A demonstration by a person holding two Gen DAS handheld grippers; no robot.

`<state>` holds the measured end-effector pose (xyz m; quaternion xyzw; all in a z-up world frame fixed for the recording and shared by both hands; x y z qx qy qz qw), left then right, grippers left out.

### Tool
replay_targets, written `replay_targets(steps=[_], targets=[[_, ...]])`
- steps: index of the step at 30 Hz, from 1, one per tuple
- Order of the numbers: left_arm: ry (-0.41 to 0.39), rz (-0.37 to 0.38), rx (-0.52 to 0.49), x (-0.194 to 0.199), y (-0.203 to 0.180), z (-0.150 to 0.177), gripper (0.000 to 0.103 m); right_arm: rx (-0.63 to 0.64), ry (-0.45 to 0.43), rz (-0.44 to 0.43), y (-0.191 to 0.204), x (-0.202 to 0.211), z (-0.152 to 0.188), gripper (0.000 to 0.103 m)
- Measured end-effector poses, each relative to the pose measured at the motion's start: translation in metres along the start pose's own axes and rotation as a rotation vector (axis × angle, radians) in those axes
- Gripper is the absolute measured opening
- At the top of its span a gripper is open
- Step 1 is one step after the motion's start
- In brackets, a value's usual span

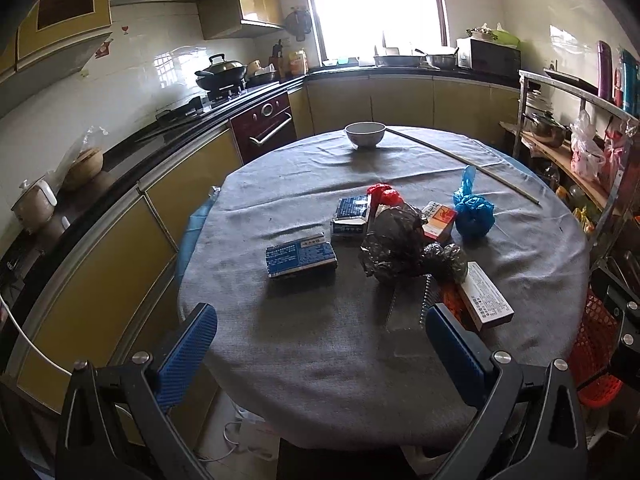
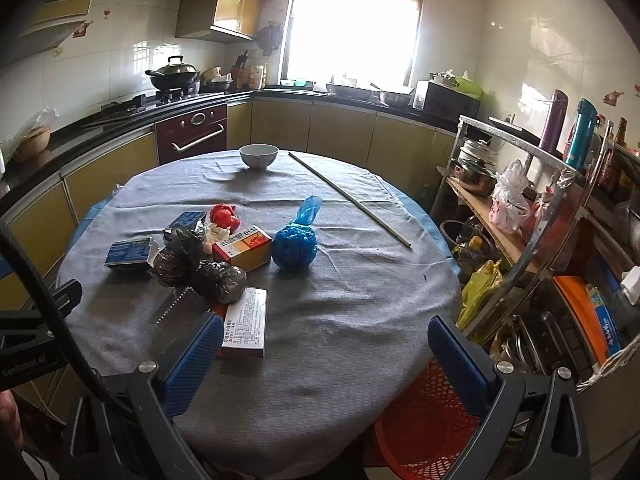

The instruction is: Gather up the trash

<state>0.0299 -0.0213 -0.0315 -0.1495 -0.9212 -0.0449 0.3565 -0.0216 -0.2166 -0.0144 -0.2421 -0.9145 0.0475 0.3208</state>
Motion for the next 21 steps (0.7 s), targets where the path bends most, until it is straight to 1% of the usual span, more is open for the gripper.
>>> replay_targets(steps=[2, 3, 5, 12, 16, 19, 21], targets=[[-0.005, 0.0, -0.006, -0.001, -0.002, 0.001, 0.103, 0.005, -0.001, 0.005, 0.0, 0.0, 0.0, 0.103], [0.012, -0.006, -0.016, -0.002, -0.001, 0.001, 0.103, 0.008, -0.001, 0.007, 0.0, 0.0, 0.0, 0.103], [0.004, 0.003, -0.012, -0.003, -0.002, 0.002, 0.103, 0.015, 0.0, 0.01, 0.001, -0.001, 0.001, 0.103], [0.035, 0.008, -0.017, -0.006, -0.004, 0.006, 0.103, 0.015, 0.028, 0.002, 0.005, -0.004, 0.005, 0.103], [0.044, -0.012, -0.043, -0.009, -0.003, 0.008, 0.103, 0.007, 0.042, -0.009, 0.007, -0.006, 0.007, 0.103], [0.053, -0.003, -0.037, -0.016, 0.0, 0.01, 0.103, 0.008, 0.068, -0.017, 0.005, -0.009, 0.009, 0.103], [0.068, 0.01, -0.022, -0.021, 0.005, 0.014, 0.103, -0.004, 0.101, -0.043, 0.005, -0.013, 0.01, 0.103]])
Point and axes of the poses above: each gripper's, at about its wrist camera, not at the fingertips, and x roughly against the way its jaws point, y to its left, z to its underside, the point moved 4 cm from there along -x, roughly the way its jaws point, and after that the axes turned 11 degrees about z, right-handed, at the moved point
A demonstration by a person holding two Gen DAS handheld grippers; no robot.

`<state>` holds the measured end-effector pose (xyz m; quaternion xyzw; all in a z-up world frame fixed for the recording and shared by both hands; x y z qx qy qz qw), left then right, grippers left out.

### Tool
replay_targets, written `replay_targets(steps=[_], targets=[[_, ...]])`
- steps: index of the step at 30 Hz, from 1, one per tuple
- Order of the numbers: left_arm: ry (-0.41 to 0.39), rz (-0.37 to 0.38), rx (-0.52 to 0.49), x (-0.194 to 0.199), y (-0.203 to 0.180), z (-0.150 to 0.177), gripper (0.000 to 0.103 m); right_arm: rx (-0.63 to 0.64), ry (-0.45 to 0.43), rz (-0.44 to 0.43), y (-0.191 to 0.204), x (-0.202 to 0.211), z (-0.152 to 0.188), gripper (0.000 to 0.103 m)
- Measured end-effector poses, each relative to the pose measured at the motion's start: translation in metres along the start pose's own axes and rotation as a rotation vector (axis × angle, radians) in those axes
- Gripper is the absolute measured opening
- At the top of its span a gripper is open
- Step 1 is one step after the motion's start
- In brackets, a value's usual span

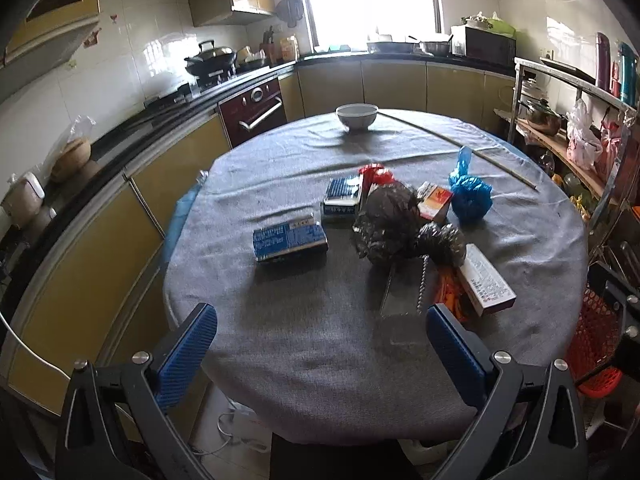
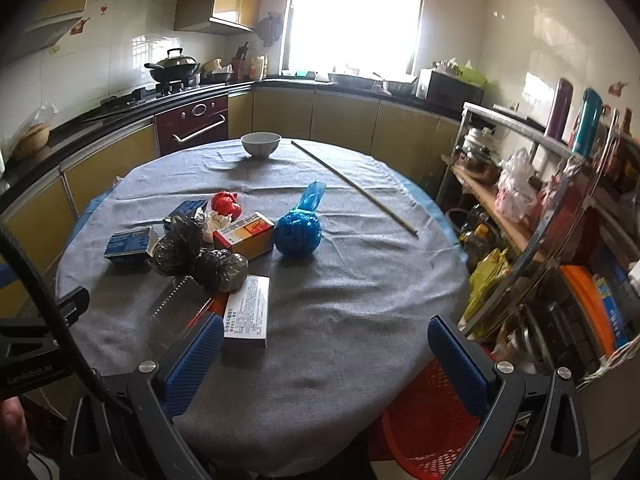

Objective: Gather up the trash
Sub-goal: 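Grasp the white medicine box with the right tool while the left tool grasps the clear plastic tray, then carry both items over the red basket and open both tools to drop them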

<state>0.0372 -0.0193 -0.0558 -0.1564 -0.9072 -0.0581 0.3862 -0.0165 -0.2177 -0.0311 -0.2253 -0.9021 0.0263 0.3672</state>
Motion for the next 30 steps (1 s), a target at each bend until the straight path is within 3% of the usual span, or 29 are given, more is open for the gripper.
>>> replay_targets(steps=[2, 7, 11, 18, 23, 24, 30], targets=[[0.02, 0.014, 0.021, -0.009, 0.007, 0.004, 0.103, -0.028, 0.008, -0.056, 0.0, -0.008, 0.002, 0.103], [0.068, 0.093, 0.085, -0.028, 0.019, 0.011, 0.103, -0.092, 0.126, -0.254, 0.012, -0.044, 0.005, 0.103], [0.092, 0.126, 0.087, -0.036, 0.019, 0.013, 0.103, -0.094, 0.175, -0.309, 0.031, -0.079, 0.004, 0.094], [0.143, 0.229, 0.088, -0.048, 0.013, 0.012, 0.103, -0.053, 0.358, -0.34, 0.065, -0.136, 0.012, 0.079], [0.202, 0.342, 0.105, -0.069, 0.002, 0.007, 0.103, -0.018, 0.426, -0.34, 0.077, -0.159, 0.019, 0.06], [0.213, 0.357, 0.109, -0.075, 0.0, 0.006, 0.103, -0.023, 0.435, -0.352, 0.077, -0.162, 0.02, 0.05], [0.269, 0.455, 0.134, -0.102, -0.011, 0.0, 0.102, -0.077, 0.425, -0.382, 0.048, -0.166, 0.023, 0.05]])
Point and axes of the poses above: each gripper's, at about its wrist camera, not at the fingertips, and x roughly against the way its jaws point, y to its left, z to its underside, the point moved 4 cm from there along -x, roughly the way its jaws point, and after that the axes turned 11 degrees about z, right-handed, at the moved point
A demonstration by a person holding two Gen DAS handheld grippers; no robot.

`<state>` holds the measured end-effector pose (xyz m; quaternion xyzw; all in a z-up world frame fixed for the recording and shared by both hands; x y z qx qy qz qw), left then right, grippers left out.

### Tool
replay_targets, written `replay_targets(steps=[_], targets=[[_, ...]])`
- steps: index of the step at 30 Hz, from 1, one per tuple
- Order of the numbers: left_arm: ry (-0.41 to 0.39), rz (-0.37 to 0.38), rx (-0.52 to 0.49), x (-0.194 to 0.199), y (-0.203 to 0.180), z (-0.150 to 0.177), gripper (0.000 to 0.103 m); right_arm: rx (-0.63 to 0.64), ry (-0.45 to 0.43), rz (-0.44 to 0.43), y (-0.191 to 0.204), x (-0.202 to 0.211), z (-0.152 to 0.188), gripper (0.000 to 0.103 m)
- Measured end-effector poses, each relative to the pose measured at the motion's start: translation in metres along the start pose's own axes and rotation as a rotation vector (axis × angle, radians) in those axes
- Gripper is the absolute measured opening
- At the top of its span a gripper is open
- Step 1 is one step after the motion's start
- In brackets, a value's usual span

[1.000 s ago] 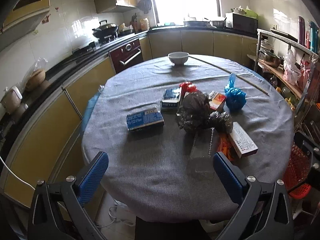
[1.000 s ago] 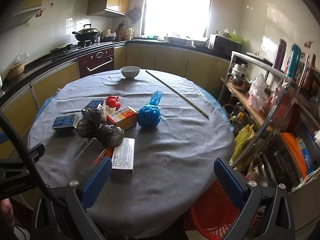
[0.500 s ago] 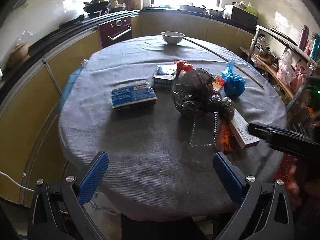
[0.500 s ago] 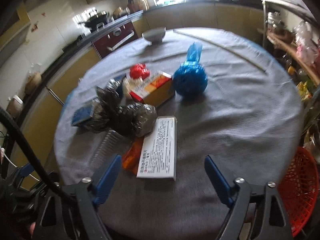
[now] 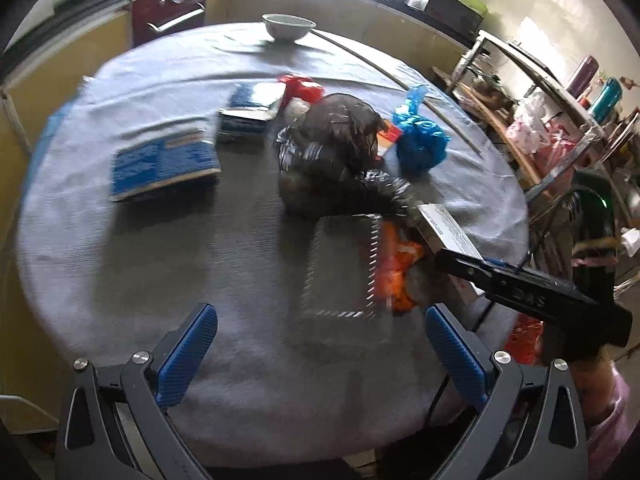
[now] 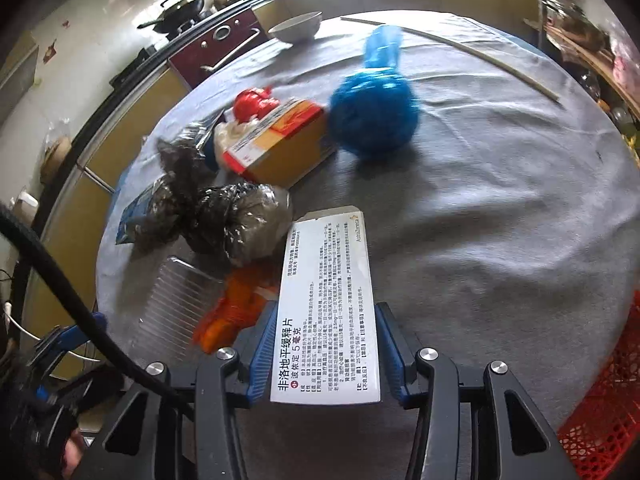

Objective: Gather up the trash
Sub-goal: 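Carry both items over the red basket and open both tools to drop them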

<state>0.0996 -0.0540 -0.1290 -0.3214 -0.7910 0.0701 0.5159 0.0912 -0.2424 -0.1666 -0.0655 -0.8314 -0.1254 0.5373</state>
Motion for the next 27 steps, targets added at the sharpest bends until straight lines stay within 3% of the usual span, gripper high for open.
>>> replay_targets(steps=[3, 8, 15, 20, 24, 27], targets=[[0.037, 0.033, 0.0, -0.017, -0.006, -0.006, 0.094, -0.038, -0.018, -0.032, -0.019, 0.009, 0.002, 0.05], [0.117, 0.08, 0.045, -0.041, -0.003, -0.004, 0.051, -0.066, -0.05, -0.085, -0.041, 0.025, 0.013, 0.05], [0.053, 0.058, 0.013, -0.026, -0.014, -0.002, 0.047, -0.121, -0.129, -0.15, -0.072, 0.048, 0.035, 0.05], [-0.013, 0.051, -0.123, -0.003, -0.052, -0.009, 0.047, -0.183, -0.211, -0.178, -0.107, 0.067, 0.043, 0.05], [0.008, 0.094, -0.252, -0.012, -0.1, -0.015, 0.047, -0.258, -0.258, -0.16, -0.145, 0.081, 0.056, 0.05], [0.07, 0.123, -0.336, -0.041, -0.14, -0.012, 0.047, -0.333, -0.268, -0.133, -0.178, 0.087, 0.071, 0.05]])
Point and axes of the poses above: each gripper's, at about its wrist camera, not at the fingertips, and x roughly against the way its jaws point, y to its left, z to its underside, the point moved 4 cm from there along -x, roughly the way its jaws point, and after that the axes turned 11 degrees about z, right-handed, at the moved point
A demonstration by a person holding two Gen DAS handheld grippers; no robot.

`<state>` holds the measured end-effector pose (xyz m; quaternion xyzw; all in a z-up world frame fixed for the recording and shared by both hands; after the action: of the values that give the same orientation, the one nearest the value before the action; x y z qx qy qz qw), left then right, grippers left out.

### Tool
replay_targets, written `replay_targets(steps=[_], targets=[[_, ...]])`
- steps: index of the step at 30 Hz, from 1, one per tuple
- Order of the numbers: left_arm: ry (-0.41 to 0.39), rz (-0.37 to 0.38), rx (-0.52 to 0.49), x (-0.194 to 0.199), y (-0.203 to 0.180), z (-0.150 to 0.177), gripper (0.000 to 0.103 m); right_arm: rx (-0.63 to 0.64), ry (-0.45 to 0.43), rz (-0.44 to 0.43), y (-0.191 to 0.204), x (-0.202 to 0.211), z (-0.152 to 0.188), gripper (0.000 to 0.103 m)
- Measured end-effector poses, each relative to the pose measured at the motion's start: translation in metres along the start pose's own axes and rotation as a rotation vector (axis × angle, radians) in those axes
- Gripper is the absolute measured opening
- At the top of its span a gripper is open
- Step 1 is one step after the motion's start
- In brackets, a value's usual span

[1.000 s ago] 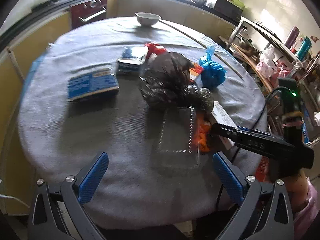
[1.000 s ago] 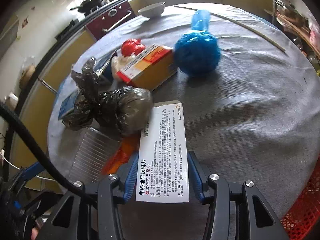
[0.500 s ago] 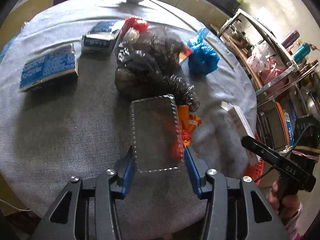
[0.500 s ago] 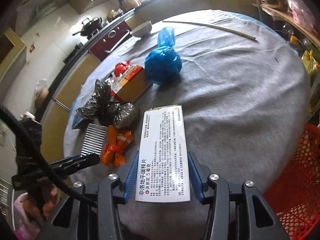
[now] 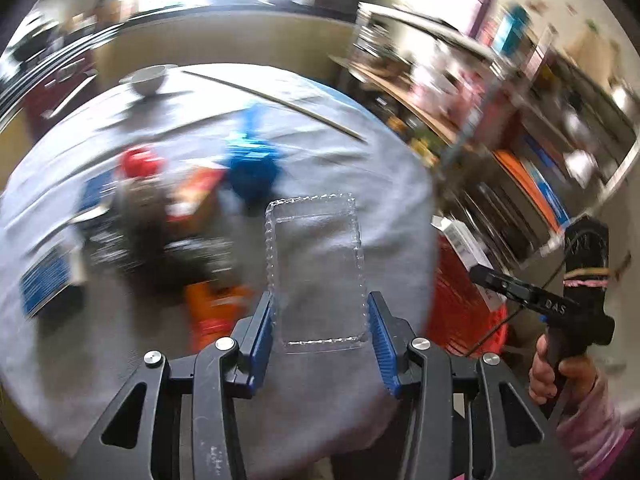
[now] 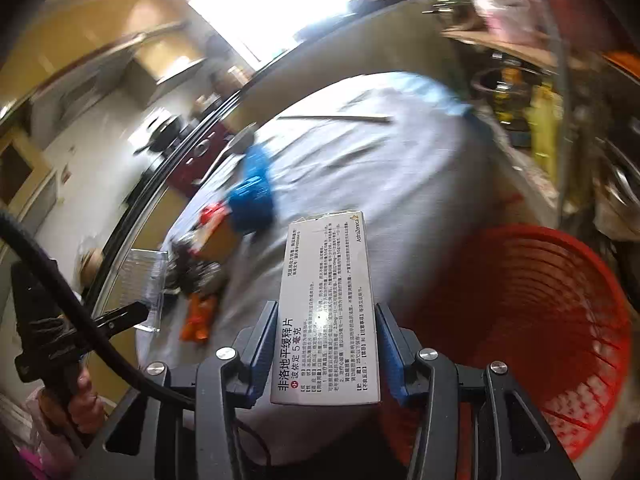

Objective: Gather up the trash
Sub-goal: 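Carry both items over the red basket and open both tools to drop them, then move both open tools back over the table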

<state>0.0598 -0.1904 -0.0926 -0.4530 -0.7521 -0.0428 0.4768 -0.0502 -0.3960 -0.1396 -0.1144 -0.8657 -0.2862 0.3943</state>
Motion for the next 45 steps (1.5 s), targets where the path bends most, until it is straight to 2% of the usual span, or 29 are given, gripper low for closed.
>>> replay_targets(steps=[5, 8, 11, 14, 16, 23, 27, 33, 37, 43, 45], targets=[[0.136, 0.079, -0.15, -0.068, -0.067, -0.004, 0.047, -0.132, 0.006, 0.078, -0.068, 0.013, 0.013, 0.05], [0.22, 0.116, -0.196, -0.105, -0.091, -0.001, 0.048, -0.214, 0.028, 0.104, -0.1, 0.014, 0.026, 0.05], [0.28, 0.11, -0.235, -0.137, -0.111, 0.002, 0.049, -0.274, 0.047, 0.113, -0.124, 0.012, 0.035, 0.052], [0.29, 0.092, -0.27, -0.15, -0.122, 0.001, 0.056, -0.319, 0.066, 0.113, -0.138, 0.01, 0.039, 0.054], [0.299, 0.087, -0.262, -0.155, -0.123, 0.0, 0.063, -0.342, 0.063, 0.114, -0.144, 0.009, 0.038, 0.06], [0.253, 0.071, -0.231, -0.131, -0.108, 0.0, 0.064, -0.341, 0.009, 0.103, -0.142, 0.014, 0.025, 0.063], [0.195, 0.048, -0.2, -0.102, -0.089, 0.004, 0.065, -0.3, -0.001, 0.081, -0.118, 0.012, 0.016, 0.063], [0.087, -0.038, -0.082, -0.036, -0.025, 0.02, 0.068, -0.177, 0.014, 0.037, -0.06, 0.001, 0.004, 0.063], [0.02, -0.136, 0.043, 0.01, 0.035, 0.037, 0.068, -0.083, 0.047, -0.004, -0.012, -0.015, -0.002, 0.063], [-0.074, -0.327, 0.231, 0.075, 0.135, 0.06, 0.069, 0.066, 0.131, -0.079, 0.07, -0.05, -0.001, 0.063], [-0.095, -0.356, 0.282, 0.09, 0.16, 0.061, 0.07, 0.108, 0.157, -0.091, 0.093, -0.059, 0.002, 0.063]])
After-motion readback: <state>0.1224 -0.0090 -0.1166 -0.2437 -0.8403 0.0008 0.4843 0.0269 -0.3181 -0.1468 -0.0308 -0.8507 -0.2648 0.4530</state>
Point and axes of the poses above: each gripper's, at about its wrist camera, not at the fingertips, and x roughly against the way its jaws point, y to its left, z to its underside, the point moved 4 cm from there along -x, roughly the way its jaws point, and after that the axes turned 11 degrees about z, right-handed, at the moved point
